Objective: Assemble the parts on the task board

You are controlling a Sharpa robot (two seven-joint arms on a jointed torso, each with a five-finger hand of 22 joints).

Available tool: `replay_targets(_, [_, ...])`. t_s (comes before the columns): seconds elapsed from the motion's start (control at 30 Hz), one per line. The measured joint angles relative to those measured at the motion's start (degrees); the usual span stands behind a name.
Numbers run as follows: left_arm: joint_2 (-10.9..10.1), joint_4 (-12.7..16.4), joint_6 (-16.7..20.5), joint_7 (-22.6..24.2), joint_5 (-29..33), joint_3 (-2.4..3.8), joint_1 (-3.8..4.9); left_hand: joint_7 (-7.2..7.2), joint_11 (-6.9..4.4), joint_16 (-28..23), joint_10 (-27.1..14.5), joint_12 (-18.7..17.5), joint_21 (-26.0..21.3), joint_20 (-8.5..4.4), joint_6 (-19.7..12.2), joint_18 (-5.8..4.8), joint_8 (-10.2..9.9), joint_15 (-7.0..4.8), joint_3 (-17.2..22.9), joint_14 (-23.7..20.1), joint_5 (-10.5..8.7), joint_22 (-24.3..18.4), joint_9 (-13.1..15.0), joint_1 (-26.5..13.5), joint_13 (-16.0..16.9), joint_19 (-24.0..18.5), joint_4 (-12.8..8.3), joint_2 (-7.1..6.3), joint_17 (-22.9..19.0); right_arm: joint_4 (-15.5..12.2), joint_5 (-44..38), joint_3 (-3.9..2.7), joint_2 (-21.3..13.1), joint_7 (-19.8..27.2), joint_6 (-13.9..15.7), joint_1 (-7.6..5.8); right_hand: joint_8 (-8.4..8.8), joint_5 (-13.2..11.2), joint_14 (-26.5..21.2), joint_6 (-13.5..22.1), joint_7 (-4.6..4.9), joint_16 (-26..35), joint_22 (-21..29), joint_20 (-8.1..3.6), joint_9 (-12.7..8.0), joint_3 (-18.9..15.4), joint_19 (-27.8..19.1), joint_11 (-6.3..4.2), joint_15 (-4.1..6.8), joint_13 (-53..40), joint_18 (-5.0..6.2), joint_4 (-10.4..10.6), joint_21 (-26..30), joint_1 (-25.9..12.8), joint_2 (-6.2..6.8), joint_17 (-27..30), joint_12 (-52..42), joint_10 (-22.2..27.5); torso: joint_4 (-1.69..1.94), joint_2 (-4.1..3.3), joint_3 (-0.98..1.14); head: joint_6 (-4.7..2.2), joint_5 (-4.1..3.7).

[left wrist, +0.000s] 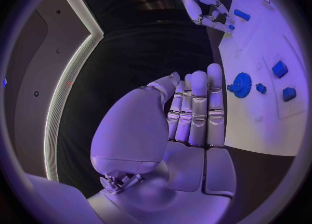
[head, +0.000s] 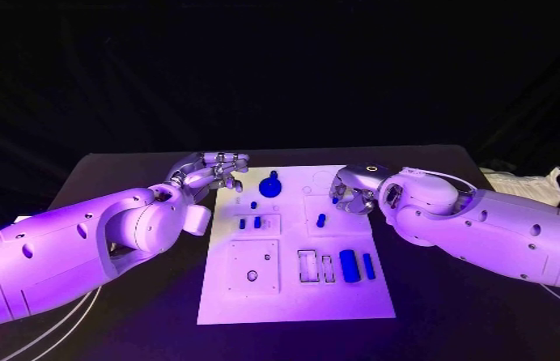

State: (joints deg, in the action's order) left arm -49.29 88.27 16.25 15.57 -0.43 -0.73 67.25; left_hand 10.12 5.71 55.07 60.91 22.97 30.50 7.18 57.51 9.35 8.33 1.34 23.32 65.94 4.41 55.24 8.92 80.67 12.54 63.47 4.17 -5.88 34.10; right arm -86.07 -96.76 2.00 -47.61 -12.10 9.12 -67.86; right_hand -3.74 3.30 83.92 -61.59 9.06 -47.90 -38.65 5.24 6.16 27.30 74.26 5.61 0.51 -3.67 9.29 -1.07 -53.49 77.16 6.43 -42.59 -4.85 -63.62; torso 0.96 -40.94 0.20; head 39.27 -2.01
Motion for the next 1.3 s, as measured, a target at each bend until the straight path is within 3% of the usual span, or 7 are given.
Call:
replay_targets(0.33, [0.00, 0.03, -0.07, 0.17, 0.08, 0.00, 0.00, 0.00, -0.18, 0.00, -0.23, 0.28, -0.10, 0.00, 0.00, 0.00, 0.29, 0.00, 0.04, 0.00, 0.00, -0.08, 0.00, 0.32, 0.04, 0.00, -0.39, 0.33, -0.10, 0.66, 0.05, -0.09, 0.67, -0.01, -0.24, 0.16, 0.00, 0.26, 0.00, -0.45, -0.05, -0.64, -0.93, 0.20, 0.01, 0.97, -0.20, -0.01, 0.00, -0.02, 0.00, 0.42, -0.92, 0.31, -0.31, -0.64, -0.01, -0.02, -0.03, 0.00, 0.01, 0.47, -0.08])
replay_targets(0.53, [0.00, 0.02, -0.09, 0.17, 0.10, 0.00, -0.01, 0.00, 0.00, 0.00, -0.41, 0.51, -0.22, 0.00, 0.00, -0.01, 0.29, 0.00, 0.02, 0.00, 0.00, -0.12, 0.00, 0.52, 0.07, 0.00, -0.49, 0.52, -0.14, 0.97, 0.13, -0.22, 1.06, -0.01, -0.15, 0.28, -0.40, 0.38, 0.00, -1.81, -0.59, -2.95, -3.80, 0.20, 0.24, 2.02, -0.20, -0.67, 0.00, -0.20, 0.00, 0.57, -3.53, 0.77, -0.77, -2.79, -0.62, -1.49, -0.05, 0.00, -0.01, 0.73, -0.19])
replay_targets(0.67, [0.02, 0.01, -0.11, 0.18, 0.11, 0.00, -0.01, 0.00, 0.00, 0.00, -0.41, 0.51, -0.22, 0.00, 0.00, 0.00, 0.29, 0.01, 0.02, 0.00, 0.00, -0.12, 0.00, 0.52, 0.07, 0.00, -0.49, 0.52, -0.14, 1.16, 0.08, -0.29, 1.22, -0.24, -0.07, 0.35, -0.71, 0.37, 0.00, -2.87, -1.05, -5.13, -6.72, -0.43, 0.54, 2.46, 0.43, -1.11, 0.00, -0.24, 0.00, 0.19, -5.93, 1.29, -1.29, -4.99, -1.14, -2.87, -0.03, 0.00, -0.01, 1.07, -0.19])
replay_targets(0.73, [0.02, 0.02, -0.12, 0.18, 0.11, 0.00, -0.01, 0.00, 0.00, 0.00, -0.41, 0.51, -0.22, 0.00, 0.00, -0.01, 0.29, 0.00, 0.02, 0.00, 0.00, -0.12, 0.01, 0.52, 0.07, 0.00, -0.49, 0.52, -0.14, 1.22, -0.11, -0.34, 1.33, -0.49, -0.02, 0.40, -0.91, 0.37, 0.00, -3.42, -1.19, -6.10, -8.04, -0.40, 0.70, 2.53, 0.76, -1.25, 0.00, -0.25, -0.90, 0.13, -7.03, 1.29, -1.29, -5.95, -1.36, -3.52, -0.02, 0.00, -0.01, 1.22, -0.21])
replay_targets(0.97, [0.01, 0.01, -0.16, 0.18, 0.13, 0.01, -0.01, 0.00, 0.00, 0.00, -0.41, 0.51, -0.22, 0.00, 0.00, 0.00, 0.29, 0.00, 0.02, 0.00, 0.00, -0.12, 0.01, 0.52, 0.07, 0.00, -0.49, 0.52, -0.14, 1.23, -1.30, -0.41, 1.67, -1.46, 0.19, 0.63, -1.33, 0.27, 0.01, -4.56, -1.72, -7.63, -10.54, -0.62, 1.27, 3.49, 1.07, -1.66, 0.44, -0.57, -0.90, -0.84, -9.13, 1.75, -1.75, -7.58, -1.80, -4.95, -0.02, 0.01, -0.01, 1.38, -0.11])
replay_targets(1.3, [0.12, 0.06, -0.39, 0.18, 0.15, 0.01, -0.01, 0.21, 0.01, -0.27, -0.83, 0.77, -0.54, 0.00, -0.21, -0.01, 0.79, 0.00, -0.46, -0.41, 0.00, -0.37, 0.01, 0.52, 0.15, 0.00, -0.63, 0.52, -0.36, 1.25, -2.99, -0.40, 2.16, -2.36, 0.82, 0.94, -1.79, 0.10, 0.01, -5.21, -1.96, -8.51, -11.63, -0.82, 1.62, 3.54, 1.27, -1.85, 0.44, -0.59, -0.89, -1.39, -10.17, 1.82, -1.82, -8.27, -1.81, -5.37, -0.13, 0.05, -0.01, 2.23, 0.05])
